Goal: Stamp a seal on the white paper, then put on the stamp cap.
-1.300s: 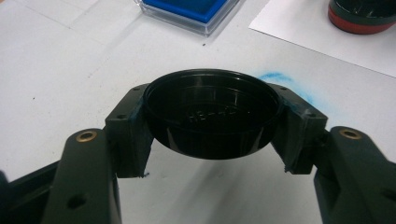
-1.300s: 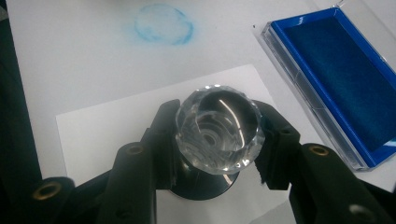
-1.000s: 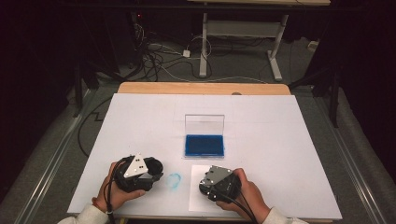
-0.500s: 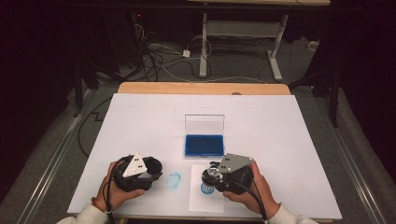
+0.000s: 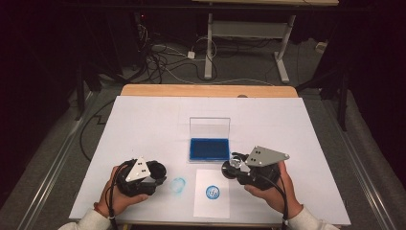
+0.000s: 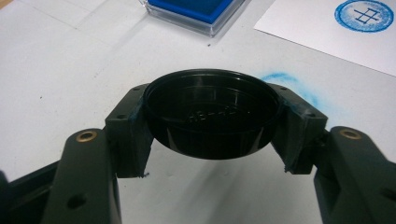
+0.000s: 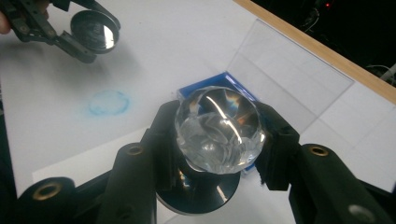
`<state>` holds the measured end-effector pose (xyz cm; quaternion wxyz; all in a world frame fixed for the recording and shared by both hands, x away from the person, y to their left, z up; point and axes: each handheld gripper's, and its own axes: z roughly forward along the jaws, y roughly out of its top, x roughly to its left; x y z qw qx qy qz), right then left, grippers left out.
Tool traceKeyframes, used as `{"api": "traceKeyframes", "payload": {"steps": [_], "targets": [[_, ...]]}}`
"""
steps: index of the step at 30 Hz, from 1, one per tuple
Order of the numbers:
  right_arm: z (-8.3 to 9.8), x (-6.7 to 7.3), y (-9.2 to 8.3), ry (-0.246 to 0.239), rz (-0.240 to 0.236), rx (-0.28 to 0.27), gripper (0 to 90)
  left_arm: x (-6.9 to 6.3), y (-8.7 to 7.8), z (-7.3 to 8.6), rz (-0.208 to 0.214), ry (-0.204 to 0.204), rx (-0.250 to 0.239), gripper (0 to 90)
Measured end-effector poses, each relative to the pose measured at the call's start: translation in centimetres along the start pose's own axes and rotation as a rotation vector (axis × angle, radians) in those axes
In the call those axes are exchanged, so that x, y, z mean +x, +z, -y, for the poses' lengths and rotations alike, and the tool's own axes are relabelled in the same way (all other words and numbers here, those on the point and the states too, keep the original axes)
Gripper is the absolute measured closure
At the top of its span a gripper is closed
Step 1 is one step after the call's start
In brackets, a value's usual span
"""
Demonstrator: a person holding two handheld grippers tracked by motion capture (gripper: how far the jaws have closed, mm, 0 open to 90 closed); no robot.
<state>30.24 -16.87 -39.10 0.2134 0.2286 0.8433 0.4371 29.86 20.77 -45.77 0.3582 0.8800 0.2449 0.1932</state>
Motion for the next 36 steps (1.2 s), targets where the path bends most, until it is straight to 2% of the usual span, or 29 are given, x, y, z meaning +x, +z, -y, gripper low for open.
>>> {"api": "traceKeyframes", "payload": {"steps": [13,19,36], "targets": [[0.2,-2.0,-1.3,0.048,0.055,-0.037,56.7,0.4,0.5,0.2,0.017,-0.012,-0.001,36.7],[0.0,-2.2,-1.7,0.049,0.074,-0.054,56.6,0.4,0.5,0.1,0.02,-0.007,-0.001,36.7],[0.2,-2.8,-1.9,0.071,0.084,-0.069,56.7,0.2,0.6,0.1,0.022,-0.004,0.003,36.7]]}}
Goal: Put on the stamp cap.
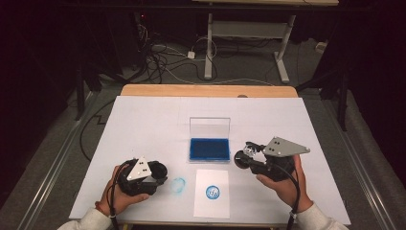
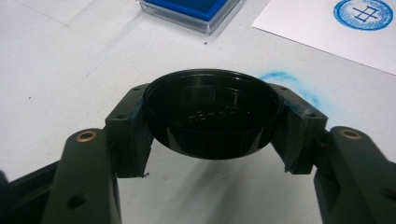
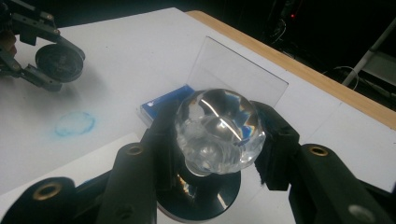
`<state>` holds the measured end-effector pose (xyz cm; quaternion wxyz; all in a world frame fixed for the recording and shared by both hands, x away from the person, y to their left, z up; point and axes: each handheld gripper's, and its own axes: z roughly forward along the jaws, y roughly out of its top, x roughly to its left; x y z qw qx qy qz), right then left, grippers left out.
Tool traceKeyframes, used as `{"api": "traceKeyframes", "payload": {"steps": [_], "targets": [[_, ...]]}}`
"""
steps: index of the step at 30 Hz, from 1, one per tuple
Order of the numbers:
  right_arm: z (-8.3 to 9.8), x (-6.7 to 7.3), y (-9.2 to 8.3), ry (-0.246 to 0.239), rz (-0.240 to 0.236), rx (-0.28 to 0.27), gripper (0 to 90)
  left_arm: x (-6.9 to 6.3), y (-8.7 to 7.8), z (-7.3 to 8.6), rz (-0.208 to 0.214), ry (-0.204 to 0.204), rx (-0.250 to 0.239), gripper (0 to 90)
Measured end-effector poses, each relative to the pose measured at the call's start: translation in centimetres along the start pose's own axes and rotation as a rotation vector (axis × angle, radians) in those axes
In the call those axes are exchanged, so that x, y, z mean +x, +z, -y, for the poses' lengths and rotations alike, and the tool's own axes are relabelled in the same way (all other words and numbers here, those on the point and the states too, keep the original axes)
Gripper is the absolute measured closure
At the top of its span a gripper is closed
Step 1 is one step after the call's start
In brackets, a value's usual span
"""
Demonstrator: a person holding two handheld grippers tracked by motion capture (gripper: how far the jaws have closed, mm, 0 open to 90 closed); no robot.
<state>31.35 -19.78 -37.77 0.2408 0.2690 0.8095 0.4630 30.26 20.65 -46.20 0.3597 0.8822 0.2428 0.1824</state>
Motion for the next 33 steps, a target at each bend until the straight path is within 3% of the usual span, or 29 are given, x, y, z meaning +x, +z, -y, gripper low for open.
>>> {"api": "traceKeyframes", "payload": {"steps": [11,21,28,33], "targets": [[0.0,-0.2,-0.2,0.023,-0.003,-0.024,56.7,-0.5,-0.1,-0.3,0.006,0.011,-0.008,36.7],[-0.3,-0.2,-1.0,0.032,0.004,-0.058,56.7,-1.5,0.3,-1.3,0.051,0.033,-0.033,36.7],[-0.6,-0.1,-0.6,0.04,-0.012,-0.065,56.7,-2.0,0.8,-2.4,0.082,0.042,-0.057,36.7],[-1.2,0.4,-0.1,0.041,-0.033,-0.077,56.7,-2.5,0.9,-3.3,0.128,0.043,-0.091,36.7]]}}
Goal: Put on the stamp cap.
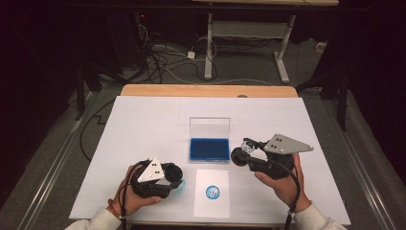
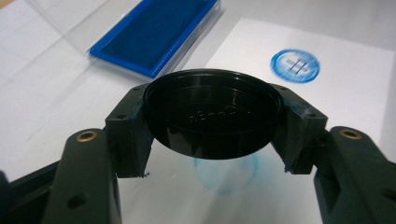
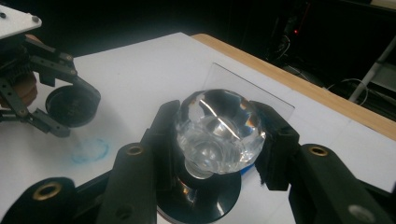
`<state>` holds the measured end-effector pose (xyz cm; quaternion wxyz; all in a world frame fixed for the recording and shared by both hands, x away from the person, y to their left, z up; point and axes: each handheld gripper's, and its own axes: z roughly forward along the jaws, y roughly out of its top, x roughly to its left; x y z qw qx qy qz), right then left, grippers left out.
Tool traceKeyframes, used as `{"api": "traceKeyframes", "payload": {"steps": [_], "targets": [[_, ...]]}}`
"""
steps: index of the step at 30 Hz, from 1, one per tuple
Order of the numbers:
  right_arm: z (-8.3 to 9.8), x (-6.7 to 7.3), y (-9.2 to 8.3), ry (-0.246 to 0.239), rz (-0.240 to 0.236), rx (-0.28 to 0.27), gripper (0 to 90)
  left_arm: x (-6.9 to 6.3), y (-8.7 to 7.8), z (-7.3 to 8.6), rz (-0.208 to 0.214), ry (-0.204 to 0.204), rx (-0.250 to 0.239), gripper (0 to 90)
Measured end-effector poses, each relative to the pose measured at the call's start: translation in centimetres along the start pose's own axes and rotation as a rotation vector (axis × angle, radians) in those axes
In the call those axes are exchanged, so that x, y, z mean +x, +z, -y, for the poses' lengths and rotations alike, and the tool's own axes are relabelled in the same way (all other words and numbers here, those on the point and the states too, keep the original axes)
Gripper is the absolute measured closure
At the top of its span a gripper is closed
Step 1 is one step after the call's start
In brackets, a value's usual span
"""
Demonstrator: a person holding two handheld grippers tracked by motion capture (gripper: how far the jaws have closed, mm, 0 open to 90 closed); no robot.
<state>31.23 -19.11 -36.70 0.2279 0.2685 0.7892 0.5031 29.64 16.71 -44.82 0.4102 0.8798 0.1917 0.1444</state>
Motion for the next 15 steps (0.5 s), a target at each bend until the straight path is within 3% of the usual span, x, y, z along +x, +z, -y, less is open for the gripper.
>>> {"api": "traceKeyframes", "payload": {"steps": [10,15], "targets": [[-0.9,1.3,1.4,-0.001,-0.051,-0.018,56.7,-0.6,0.9,-1.4,0.045,-0.003,-0.033,36.8],[-1.2,2.0,2.2,-0.005,-0.076,-0.019,56.7,-1.1,1.4,-2.2,0.061,0.023,-0.039,36.8]]}}
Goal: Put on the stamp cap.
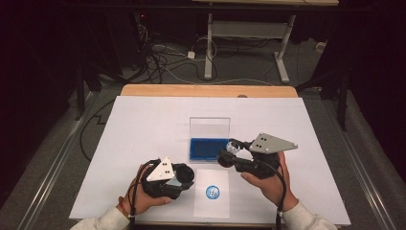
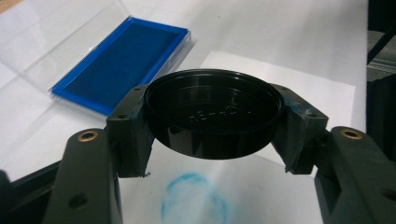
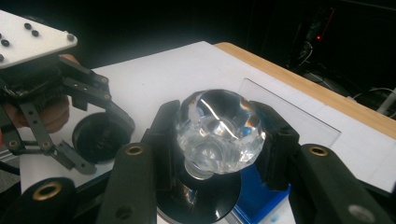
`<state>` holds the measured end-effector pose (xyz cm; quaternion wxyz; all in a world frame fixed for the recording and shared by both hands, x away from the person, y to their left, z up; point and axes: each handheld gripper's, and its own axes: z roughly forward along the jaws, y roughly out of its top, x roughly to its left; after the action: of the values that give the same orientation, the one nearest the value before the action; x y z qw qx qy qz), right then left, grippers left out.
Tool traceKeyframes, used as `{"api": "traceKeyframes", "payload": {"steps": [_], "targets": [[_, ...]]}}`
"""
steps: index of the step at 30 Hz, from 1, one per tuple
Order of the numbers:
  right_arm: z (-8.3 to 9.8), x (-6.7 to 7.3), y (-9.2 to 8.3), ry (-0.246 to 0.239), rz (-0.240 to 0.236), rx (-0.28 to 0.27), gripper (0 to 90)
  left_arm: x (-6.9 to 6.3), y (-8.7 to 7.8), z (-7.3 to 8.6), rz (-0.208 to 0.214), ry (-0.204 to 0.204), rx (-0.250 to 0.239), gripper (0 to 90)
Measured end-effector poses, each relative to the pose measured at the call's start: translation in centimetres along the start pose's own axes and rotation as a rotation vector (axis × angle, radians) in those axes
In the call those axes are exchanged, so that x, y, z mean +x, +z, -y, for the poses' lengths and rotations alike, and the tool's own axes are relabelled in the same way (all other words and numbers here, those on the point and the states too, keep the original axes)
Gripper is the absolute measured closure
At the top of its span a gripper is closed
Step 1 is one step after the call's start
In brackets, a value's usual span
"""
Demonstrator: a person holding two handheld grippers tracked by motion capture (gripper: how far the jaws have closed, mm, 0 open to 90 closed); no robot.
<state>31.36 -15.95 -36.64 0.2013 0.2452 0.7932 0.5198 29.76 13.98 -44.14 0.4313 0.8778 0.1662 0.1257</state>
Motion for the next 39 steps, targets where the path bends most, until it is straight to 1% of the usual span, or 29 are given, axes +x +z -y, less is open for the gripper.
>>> {"api": "traceKeyframes", "payload": {"steps": [2,17,18,20,22,39], "targets": [[-0.1,0.2,0.3,-0.005,-0.008,0.001,56.7,-0.2,0.3,-0.3,0.002,0.012,0.002,36.8],[-0.3,1.2,1.6,-0.013,-0.037,0.006,56.7,-0.4,1.2,-1.5,0.025,0.006,-0.028,36.7],[-0.4,1.3,1.6,-0.01,-0.041,0.005,56.7,-0.4,1.2,-1.6,0.024,0.012,-0.028,36.7],[-0.4,1.4,1.8,-0.014,-0.044,0.007,56.7,-0.5,1.3,-1.7,0.027,0.009,-0.033,36.7],[-0.4,1.6,2.0,-0.019,-0.049,0.01,56.7,-0.6,1.4,-1.8,0.026,0.014,-0.032,36.7],[-0.2,2.3,2.4,-0.034,-0.065,0.022,56.7,-0.7,2.0,-2.3,0.031,0.023,-0.035,36.7]]}}
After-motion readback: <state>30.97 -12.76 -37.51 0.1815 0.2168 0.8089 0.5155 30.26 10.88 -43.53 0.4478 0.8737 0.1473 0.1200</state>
